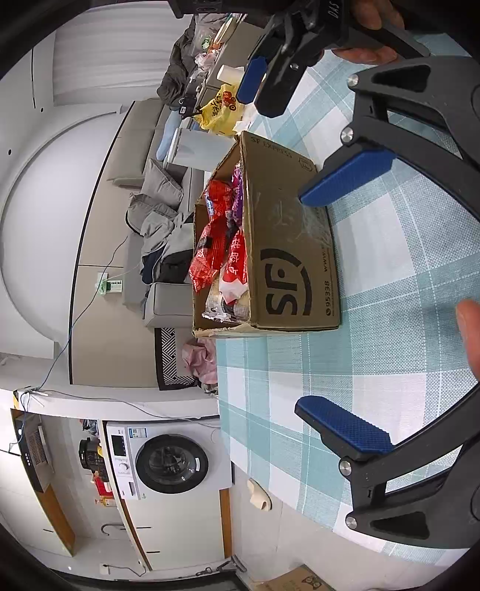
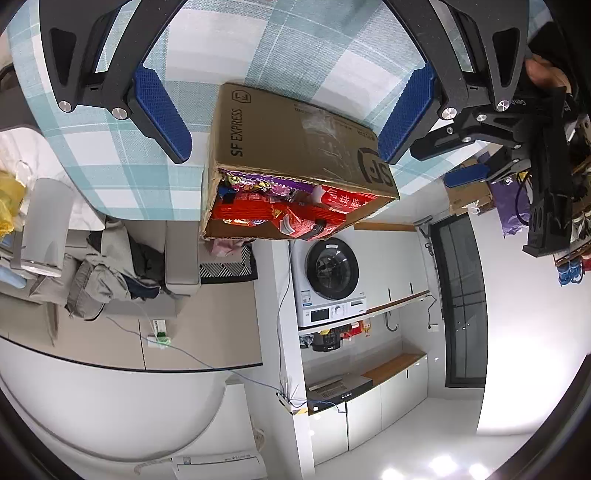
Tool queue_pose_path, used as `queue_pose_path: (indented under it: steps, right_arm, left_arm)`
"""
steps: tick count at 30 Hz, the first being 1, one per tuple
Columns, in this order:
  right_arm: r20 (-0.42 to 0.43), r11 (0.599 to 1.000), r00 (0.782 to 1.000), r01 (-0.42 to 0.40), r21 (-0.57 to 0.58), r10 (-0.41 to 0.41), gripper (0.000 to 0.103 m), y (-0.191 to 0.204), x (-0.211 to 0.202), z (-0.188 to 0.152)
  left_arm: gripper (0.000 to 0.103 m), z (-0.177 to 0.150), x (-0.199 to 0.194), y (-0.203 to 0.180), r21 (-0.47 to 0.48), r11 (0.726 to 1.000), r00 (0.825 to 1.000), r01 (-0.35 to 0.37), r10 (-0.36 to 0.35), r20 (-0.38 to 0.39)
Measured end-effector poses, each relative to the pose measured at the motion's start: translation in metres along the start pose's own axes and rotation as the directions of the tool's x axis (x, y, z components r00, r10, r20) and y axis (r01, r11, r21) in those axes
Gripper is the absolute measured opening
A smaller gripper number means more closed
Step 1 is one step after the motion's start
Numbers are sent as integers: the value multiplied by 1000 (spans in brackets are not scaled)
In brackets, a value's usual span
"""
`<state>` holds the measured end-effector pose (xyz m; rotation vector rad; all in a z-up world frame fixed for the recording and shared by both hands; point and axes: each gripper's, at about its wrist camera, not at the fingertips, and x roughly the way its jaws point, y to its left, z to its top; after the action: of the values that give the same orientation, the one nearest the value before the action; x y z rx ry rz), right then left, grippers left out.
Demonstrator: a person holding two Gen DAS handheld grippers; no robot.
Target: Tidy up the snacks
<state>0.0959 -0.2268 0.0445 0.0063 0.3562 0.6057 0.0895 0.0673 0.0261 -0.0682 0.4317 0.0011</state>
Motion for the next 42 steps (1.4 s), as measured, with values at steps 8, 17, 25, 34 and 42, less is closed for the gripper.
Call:
queue_pose_path:
  steps: [8,17,25,34,42]
  right_arm:
    - [25,1000,1000,-9,-1,9,103,0,-5,-3]
    - [24,999,1000,-6,-38,7,103,7,-5,-4]
    - [25,999,1000,-6,-51,7,103,10,-4,-5]
    - [25,999,1000,-6,-50,8,103,10,-4,-5]
    - [25,999,1000,-7,-50,8,103,10,-4,-5]
  left_arm:
    - [102,-1,2,-1,-2,1000,1000,3,-3,-2]
    - [102,-1,2,-5,14,1000,1000,5,-5,-1]
    - [102,-1,3,-6,19,1000,1000,7,-7,0]
    - [102,-2,3,-6,22,1000,1000,7,-7,1]
    - [102,-2,3,-7,23,1000,1000,7,-7,2]
